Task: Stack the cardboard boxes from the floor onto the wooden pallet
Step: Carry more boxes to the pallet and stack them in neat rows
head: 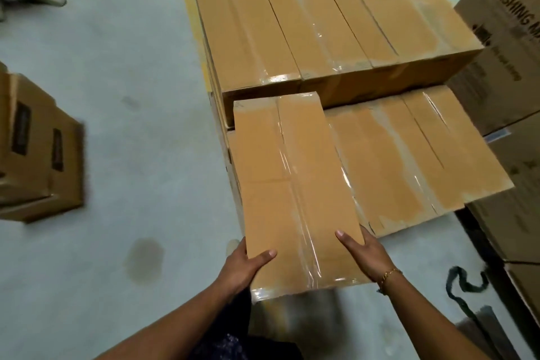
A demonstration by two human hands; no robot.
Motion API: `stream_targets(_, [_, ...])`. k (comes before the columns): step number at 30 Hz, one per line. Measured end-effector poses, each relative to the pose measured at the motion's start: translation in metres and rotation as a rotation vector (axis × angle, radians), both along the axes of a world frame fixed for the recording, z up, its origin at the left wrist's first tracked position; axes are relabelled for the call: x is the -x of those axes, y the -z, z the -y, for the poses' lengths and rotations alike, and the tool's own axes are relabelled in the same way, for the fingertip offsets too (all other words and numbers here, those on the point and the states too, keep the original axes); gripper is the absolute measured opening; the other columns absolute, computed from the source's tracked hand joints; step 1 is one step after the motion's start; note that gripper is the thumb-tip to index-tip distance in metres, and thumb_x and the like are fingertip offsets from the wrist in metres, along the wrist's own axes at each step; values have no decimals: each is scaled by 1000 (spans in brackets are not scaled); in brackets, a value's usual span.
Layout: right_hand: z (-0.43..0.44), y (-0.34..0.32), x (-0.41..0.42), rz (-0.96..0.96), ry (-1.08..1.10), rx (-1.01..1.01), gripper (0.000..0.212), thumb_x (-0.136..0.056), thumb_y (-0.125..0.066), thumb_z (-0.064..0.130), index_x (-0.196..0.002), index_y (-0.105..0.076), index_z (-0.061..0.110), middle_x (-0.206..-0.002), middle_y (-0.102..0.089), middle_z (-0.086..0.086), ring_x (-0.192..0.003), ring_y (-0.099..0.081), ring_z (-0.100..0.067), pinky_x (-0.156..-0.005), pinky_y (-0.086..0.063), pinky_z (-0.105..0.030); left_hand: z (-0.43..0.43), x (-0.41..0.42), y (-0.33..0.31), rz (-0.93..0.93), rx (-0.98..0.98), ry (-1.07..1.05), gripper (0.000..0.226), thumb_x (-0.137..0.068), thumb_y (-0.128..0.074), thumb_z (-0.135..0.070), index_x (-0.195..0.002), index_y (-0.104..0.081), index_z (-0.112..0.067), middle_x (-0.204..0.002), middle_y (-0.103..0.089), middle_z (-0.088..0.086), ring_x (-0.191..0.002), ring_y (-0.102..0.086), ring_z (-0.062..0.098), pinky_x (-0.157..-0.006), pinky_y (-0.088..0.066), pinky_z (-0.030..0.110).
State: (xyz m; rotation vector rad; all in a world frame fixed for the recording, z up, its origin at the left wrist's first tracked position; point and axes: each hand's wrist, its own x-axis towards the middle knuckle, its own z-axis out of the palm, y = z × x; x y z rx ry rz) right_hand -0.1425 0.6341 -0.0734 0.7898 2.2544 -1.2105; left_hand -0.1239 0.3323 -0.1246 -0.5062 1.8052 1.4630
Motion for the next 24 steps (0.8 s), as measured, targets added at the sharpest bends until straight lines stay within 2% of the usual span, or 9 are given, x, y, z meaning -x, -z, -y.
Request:
stream_targets(2, [-6, 7, 8, 47, -12, 26, 75, -88, -68, 58, -149, -48, 19, -135, -54, 11, -123, -55, -20, -101, -40, -31, -7, 6, 4, 24, 1, 30, 107, -62, -79, -80, -150, -44, -30, -134, -66, -8, -117, -66, 13, -104, -54, 39])
stream_targets(5, [-19, 32, 14, 85, -19, 30, 104, -68, -66, 86, -151, -49, 26, -142, -61, 1, -124, -59, -25, -106, -50, -47, -13, 16, 12, 59, 34, 62, 106, -63, -82, -72, -151, -43, -28, -135, -65, -6, -117, -65, 15, -104, -53, 37])
stream_targets(6, [-24, 40, 15, 109, -16, 36, 103, -70, -65, 85, -153, -46, 26, -147, -58, 0, -130, -56, -28, -109, -48, -51, -15, 19, 15, 72, 55, 68, 108, -61, -82, -72, -151, -43, -28, -135, -65, -6, -117, -65, 15, -104, -53, 38])
stream_targets(8, [-24, 45, 19, 156, -26, 54, 87, -86, -66, 67, -157, -39, 23, -155, -48, -2, -139, -48, -33, -113, -42, -50, -19, 21, 20, 100, 77, 52, 110, -57, -84, -69, -150, -44, -26, -133, -66, -5, -116, -65, 17, -104, -52, 39])
stream_targets(10, [-28, 54, 21, 184, -48, 67, 84, -91, -65, 58, -160, -31, 21, -161, -40, -4, -145, -41, -34, -114, -38, -49, -24, 18, 26, 135, 93, 9, 112, -52, -86, -68, -148, -47, -25, -131, -68, -6, -114, -67, 17, -104, -53, 42])
stream_targets(14, [-41, 68, 27, 166, -116, 93, 105, -78, -61, 76, -161, -29, 20, -163, -39, -5, -145, -41, -32, -117, -38, -51, -36, 17, 31, 156, 104, -104, 100, -55, -82, -71, -140, -52, -28, -127, -69, -6, -110, -68, 16, -102, -54, 45])
stream_targets(17, [-45, 82, 33, 99, -117, 109, 129, -57, -56, 99, -159, -33, 24, -158, -46, -2, -141, -47, -30, -115, -41, -54, -41, 24, 33, 111, 116, -218, 95, -62, -78, -73, -141, -53, -27, -129, -69, -4, -110, -68, 16, -102, -54, 46])
stream_targets(21, [-39, 87, 43, 45, -76, 168, 120, -63, -62, 93, -159, -33, 27, -156, -48, -1, -140, -47, -30, -115, -42, -54, -49, 36, 38, 38, 114, -356, 84, -79, -79, -64, -148, -46, -31, -134, -64, -4, -113, -66, 18, -97, -54, 41])
stream_targets(24, [-34, 94, 49, 22, -15, 193, 120, -61, -66, 90, -158, -34, 28, -156, -48, -2, -140, -47, -32, -115, -41, -55, -56, 41, 43, -19, 127, -388, 80, -77, -79, -63, -145, -47, -37, -128, -67, -8, -111, -67, 16, -89, -52, 35])
